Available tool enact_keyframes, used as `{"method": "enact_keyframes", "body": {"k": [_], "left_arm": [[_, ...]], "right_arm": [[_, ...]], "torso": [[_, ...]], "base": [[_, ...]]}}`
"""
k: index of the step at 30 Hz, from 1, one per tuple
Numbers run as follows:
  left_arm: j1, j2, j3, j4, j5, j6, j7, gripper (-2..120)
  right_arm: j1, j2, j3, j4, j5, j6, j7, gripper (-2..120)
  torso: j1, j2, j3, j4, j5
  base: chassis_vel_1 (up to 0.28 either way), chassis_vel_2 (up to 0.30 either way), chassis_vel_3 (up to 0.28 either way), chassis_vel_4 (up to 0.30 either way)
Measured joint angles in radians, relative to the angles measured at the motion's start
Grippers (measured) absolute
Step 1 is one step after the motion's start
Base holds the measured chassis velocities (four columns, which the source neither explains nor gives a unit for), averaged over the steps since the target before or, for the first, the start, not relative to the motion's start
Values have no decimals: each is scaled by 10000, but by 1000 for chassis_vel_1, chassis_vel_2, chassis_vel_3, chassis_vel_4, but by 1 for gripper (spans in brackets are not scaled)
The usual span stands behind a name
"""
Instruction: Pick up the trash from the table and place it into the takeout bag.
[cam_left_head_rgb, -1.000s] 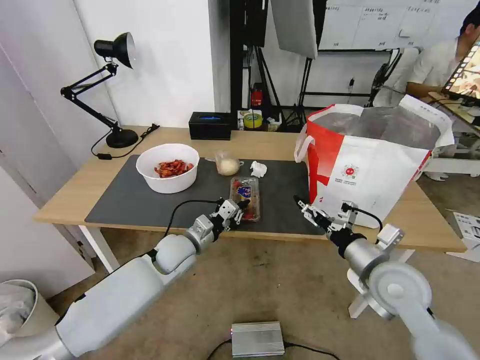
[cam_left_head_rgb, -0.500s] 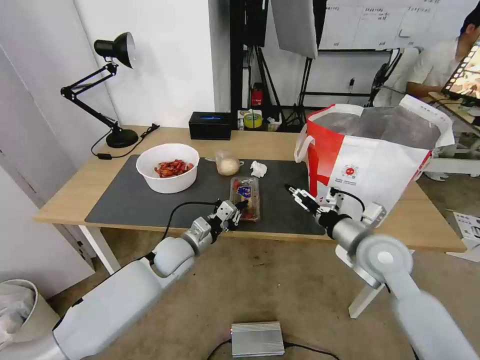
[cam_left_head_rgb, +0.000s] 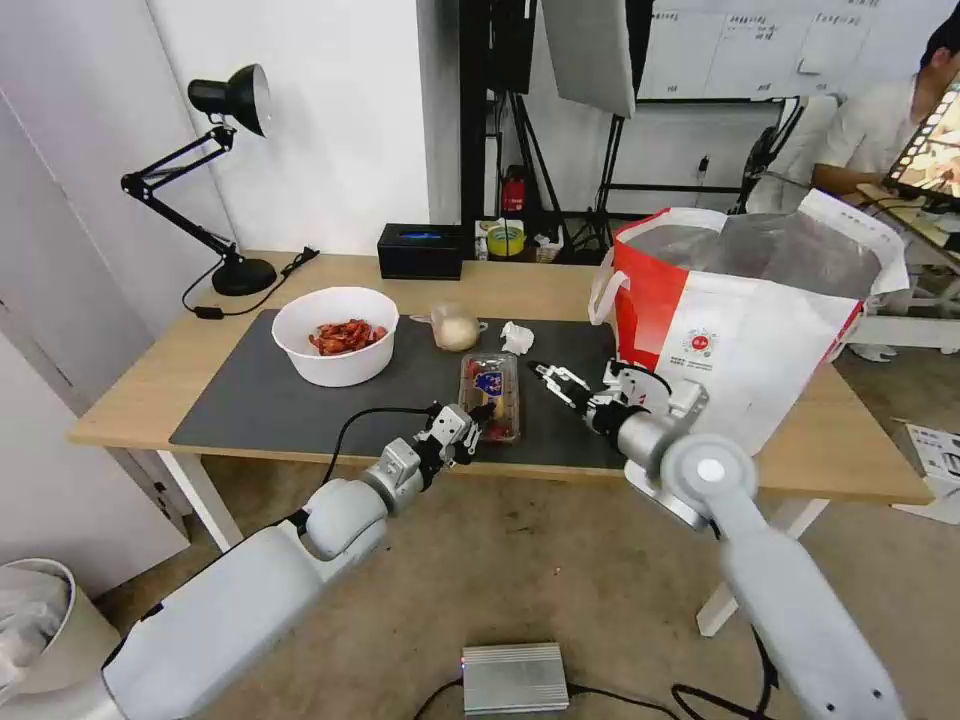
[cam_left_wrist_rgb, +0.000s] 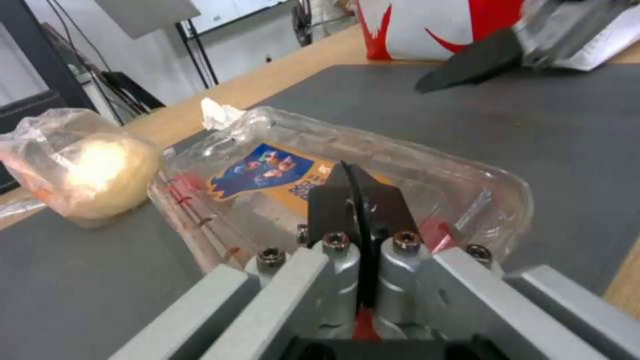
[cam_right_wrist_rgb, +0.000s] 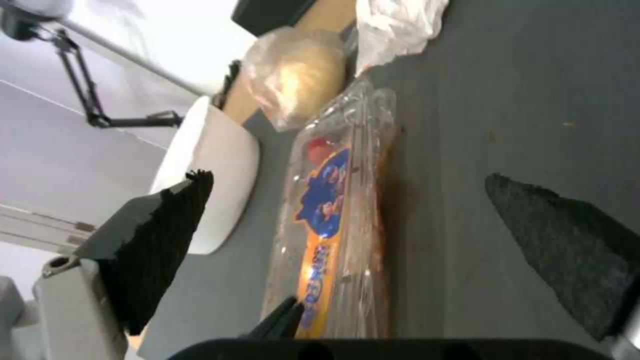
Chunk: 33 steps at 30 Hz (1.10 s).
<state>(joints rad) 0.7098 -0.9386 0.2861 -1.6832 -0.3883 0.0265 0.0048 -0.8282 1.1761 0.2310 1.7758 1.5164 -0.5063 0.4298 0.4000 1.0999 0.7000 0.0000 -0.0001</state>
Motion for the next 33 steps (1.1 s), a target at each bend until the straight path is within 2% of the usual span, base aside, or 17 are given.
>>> {"method": "enact_keyframes", "body": {"k": [5,14,33], "left_arm": [[30,54,-6,-81,0,26,-112,0],[47,-2,18,-96,-3,28,-143,0],[75,-76,19,-75,-16,-12,-149,0]], "right_arm": [[604,320,-291,-637,-64,-226,599,100],[1100,809,-572,-1098,-227,-302,1026,100],[1724,1466,-1052,-1796,-598,-374,1307,100]], "torso": [[0,0,-1,0,0],[0,0,-1,0,0],[0,0,-1,0,0]], "base": [[0,0,0,0],[0,0,0,0],[0,0,0,0]]}}
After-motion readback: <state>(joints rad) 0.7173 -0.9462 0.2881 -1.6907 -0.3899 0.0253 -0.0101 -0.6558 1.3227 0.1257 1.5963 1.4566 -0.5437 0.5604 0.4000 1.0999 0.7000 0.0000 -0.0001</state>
